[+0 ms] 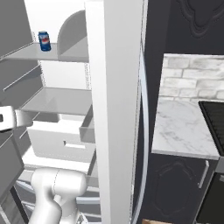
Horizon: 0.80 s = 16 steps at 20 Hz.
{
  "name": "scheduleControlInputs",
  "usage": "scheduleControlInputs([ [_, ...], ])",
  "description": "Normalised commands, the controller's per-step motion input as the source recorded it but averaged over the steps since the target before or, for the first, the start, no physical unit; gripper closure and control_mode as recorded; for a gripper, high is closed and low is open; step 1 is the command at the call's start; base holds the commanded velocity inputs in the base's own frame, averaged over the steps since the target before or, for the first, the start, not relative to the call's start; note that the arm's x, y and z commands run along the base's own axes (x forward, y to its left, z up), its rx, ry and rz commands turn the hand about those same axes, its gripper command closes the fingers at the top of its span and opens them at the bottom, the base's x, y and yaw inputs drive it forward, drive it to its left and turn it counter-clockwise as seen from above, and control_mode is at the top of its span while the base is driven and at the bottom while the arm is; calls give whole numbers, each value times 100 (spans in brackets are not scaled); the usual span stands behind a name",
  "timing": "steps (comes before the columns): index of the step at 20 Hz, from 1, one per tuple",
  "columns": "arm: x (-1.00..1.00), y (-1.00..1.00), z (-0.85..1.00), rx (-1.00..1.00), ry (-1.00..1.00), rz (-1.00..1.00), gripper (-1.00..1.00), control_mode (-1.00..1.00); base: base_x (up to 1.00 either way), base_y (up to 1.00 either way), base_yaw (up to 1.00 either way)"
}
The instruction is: Open the fridge, grab two sodas, and place both sodas inside the bowl with ice on the dining counter.
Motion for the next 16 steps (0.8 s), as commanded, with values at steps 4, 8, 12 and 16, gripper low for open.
scheduleControlInputs([
  [4, 49, 18, 51, 14, -21, 10, -100, -100, 0, 0, 0],
  [8, 60, 33, 60, 8, -20, 3, -100, -100, 0, 0, 0],
  [12, 53, 37, 56, 0, -14, 0, -100, -100, 0, 0, 0],
  [16, 36, 11, 55, 0, -8, 0, -100, -100, 0, 0, 0],
])
